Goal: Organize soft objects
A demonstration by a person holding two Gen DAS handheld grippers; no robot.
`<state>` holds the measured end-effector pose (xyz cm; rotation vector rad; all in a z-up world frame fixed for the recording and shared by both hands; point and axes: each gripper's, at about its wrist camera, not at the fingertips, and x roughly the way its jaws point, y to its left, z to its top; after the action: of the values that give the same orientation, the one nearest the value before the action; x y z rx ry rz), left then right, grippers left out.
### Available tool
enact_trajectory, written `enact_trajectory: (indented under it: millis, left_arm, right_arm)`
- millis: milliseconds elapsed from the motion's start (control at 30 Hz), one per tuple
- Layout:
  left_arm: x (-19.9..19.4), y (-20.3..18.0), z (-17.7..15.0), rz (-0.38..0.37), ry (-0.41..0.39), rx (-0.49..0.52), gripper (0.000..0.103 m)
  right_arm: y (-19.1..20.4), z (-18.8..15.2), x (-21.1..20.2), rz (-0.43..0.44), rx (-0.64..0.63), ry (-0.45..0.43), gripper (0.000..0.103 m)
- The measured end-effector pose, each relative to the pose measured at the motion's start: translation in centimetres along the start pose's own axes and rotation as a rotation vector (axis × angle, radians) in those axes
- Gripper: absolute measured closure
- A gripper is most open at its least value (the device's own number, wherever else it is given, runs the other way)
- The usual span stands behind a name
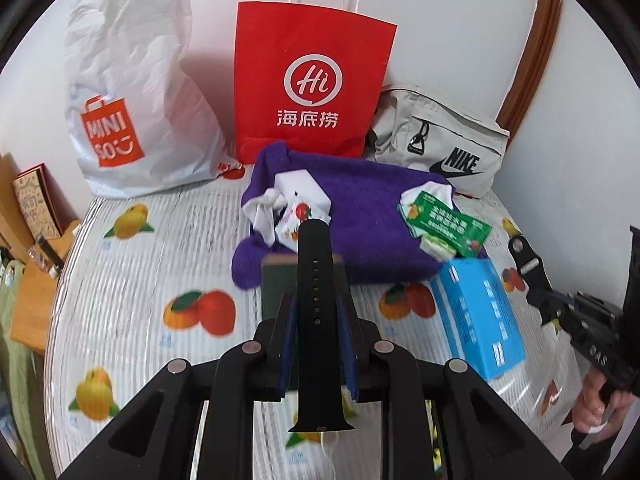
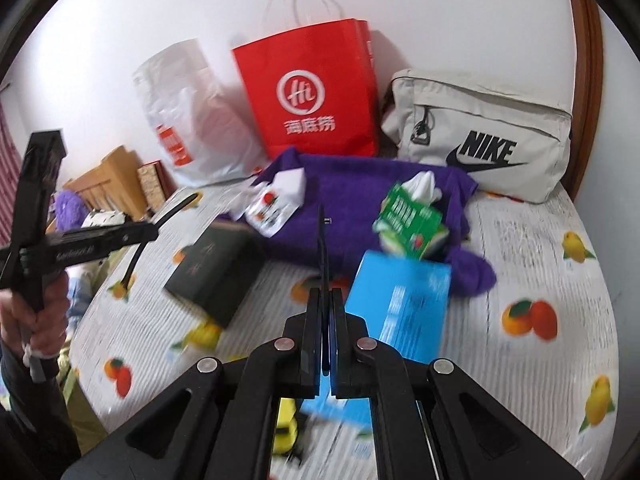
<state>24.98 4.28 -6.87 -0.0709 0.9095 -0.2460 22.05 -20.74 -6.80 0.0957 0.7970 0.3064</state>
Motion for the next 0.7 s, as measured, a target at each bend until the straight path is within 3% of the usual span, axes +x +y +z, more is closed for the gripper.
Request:
enact_trajectory:
  millis: [333,700]
  left_arm:
    - [4.9,0.4,5.0,-0.012,0.029,0.009,0.083]
    - [8.4,0.6,7.6,-0.025,0.047,-0.005,0.083]
  right_arm:
    - [-3.1,5.2,6.2,-0.008,0.018,0.044,0.100]
    - [-4.7,7.8,12.1,0.010,0.005,0.146,0.100]
